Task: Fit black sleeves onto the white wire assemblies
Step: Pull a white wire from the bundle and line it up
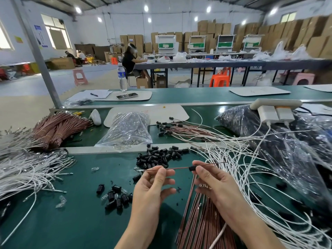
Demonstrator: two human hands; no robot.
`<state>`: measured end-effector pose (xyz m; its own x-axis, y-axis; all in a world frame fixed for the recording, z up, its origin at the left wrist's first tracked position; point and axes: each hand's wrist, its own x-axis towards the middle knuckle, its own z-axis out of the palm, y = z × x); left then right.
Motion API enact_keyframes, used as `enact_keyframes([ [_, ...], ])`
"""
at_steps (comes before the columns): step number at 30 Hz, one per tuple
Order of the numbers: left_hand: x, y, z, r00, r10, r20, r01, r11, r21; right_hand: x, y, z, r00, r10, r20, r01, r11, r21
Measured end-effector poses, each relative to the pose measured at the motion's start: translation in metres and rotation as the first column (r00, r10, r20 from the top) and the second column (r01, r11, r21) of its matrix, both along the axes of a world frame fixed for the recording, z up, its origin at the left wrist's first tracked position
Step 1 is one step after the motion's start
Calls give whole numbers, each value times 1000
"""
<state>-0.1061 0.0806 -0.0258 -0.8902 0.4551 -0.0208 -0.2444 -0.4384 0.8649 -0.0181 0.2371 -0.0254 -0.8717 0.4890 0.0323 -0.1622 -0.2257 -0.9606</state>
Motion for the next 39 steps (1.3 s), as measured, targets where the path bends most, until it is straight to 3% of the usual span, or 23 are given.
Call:
enact_keyframes([
  [6, 8, 4, -1, 982, -176, -65, 170, 981, -96, -1, -8, -3, 991, 129, 27, -129, 992, -5],
  [9, 3, 1, -1, 986, -111, -127, 88, 981, -175, -1, 4, 2, 995, 44, -86, -65, 963, -261],
  [11, 3, -3, -4, 942, -103, -320, -25, 929, -370, 1, 12, 7, 989, -33, -145, -29, 914, -404],
  [14, 12, -7, -9, 729, -291, -620, -307, 671, -675, 5, 19, 13, 973, -124, -194, 20, 884, -468],
  [16, 23, -1, -8, 589, -487, -645, -468, 445, -764, 6, 20, 13, 968, -160, -194, 45, 870, -492],
  [17, 26, 4, -6, 555, -535, -637, -511, 385, -768, 6, 21, 13, 966, -171, -192, 54, 864, -500],
  [23, 30, 30, 12, 511, -738, -441, -533, 130, -836, 7, 25, 13, 955, -209, -211, 60, 831, -553],
  [25, 31, 32, 18, 512, -760, -400, -527, 90, -845, 8, 26, 14, 952, -231, -202, 75, 815, -574],
  [30, 20, 24, 22, 614, -688, -386, -383, 169, -908, 11, 27, 14, 943, -259, -209, 54, 739, -671],
  [33, 8, 16, 22, 706, -565, -427, -220, 398, -891, 11, 27, 15, 939, -261, -223, 39, 727, -685],
  [36, -1, 9, 24, 832, -305, -464, -133, 702, -700, 10, 26, 14, 950, -247, -191, 73, 771, -633],
  [37, -3, 7, 24, 861, -244, -447, -123, 752, -648, 10, 25, 14, 953, -243, -183, 81, 783, -617],
  [39, -5, 5, 21, 867, -257, -427, -103, 745, -659, 10, 25, 14, 954, -242, -178, 88, 791, -605],
])
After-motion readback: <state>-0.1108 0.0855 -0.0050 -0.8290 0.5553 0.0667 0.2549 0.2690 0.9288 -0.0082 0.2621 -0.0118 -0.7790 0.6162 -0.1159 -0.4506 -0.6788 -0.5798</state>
